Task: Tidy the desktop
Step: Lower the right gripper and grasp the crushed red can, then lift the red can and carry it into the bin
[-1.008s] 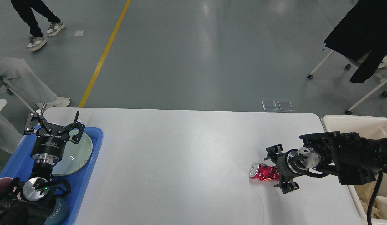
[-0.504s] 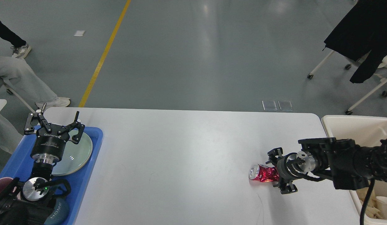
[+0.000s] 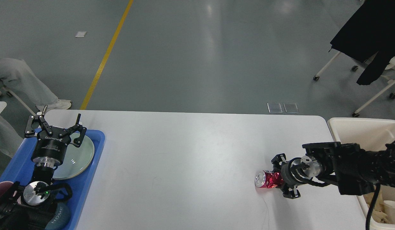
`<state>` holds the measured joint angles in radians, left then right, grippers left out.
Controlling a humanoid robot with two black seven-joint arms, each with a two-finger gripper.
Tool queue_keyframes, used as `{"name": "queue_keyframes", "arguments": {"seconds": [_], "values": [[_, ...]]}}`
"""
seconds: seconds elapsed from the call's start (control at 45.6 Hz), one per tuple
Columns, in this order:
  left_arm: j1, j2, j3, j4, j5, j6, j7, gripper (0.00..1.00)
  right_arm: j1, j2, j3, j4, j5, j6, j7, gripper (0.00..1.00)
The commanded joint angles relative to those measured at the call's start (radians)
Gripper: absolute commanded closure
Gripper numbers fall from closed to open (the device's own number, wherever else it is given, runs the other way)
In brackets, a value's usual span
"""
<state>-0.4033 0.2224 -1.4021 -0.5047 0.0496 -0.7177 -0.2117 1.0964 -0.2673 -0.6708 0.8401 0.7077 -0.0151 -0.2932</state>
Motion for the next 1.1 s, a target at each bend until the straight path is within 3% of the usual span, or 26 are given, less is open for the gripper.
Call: {"name": "queue_keyframes", "arguments": {"seconds": [0.0, 0.395, 0.526, 0.636, 0.745, 0.921, 0.986, 1.074], "values": [[0.0, 0.0, 0.0, 0.0, 0.0, 0.0, 0.0, 0.04, 0.011, 0.0, -0.001, 0.011, -0.004, 0.003, 0.0, 1.0], [0.0, 0.0, 0.0, 0.0, 0.0, 0.0, 0.0, 0.04, 0.077, -0.021, -0.022, 0.079, -0.027, 0.003, -0.035, 1.0], [0.0, 0.0, 0.0, -0.002, 0.001, 0.0, 0.0, 0.04, 0.189, -0.049, -0.084, 0.198, -0.148, 0.004, -0.052, 1.0], [0.0, 0.0, 0.0, -0.002, 0.001, 0.0, 0.0, 0.04, 0.334, -0.05, -0.19, 0.335, -0.247, 0.017, -0.106, 1.0], [0.0, 0.0, 0.0, -0.002, 0.0, 0.0, 0.0, 0.04, 0.488, -0.052, -0.317, 0.454, -0.264, 0.102, -0.104, 1.0], [0.0, 0.0, 0.0, -0.002, 0.001, -0.002, 0.0, 0.04, 0.735, -0.053, -0.51, 0.589, -0.321, 0.336, -0.077, 1.0], [0.0, 0.0, 0.0, -0.002, 0.0, -0.002, 0.0, 0.04, 0.838, -0.053, -0.579, 0.648, -0.338, 0.4, -0.032, 1.0], [0.0, 0.0, 0.0, -0.002, 0.0, -0.002, 0.0, 0.04, 0.97, -0.049, -0.671, 0.717, -0.396, 0.481, 0.069, 1.0]]}}
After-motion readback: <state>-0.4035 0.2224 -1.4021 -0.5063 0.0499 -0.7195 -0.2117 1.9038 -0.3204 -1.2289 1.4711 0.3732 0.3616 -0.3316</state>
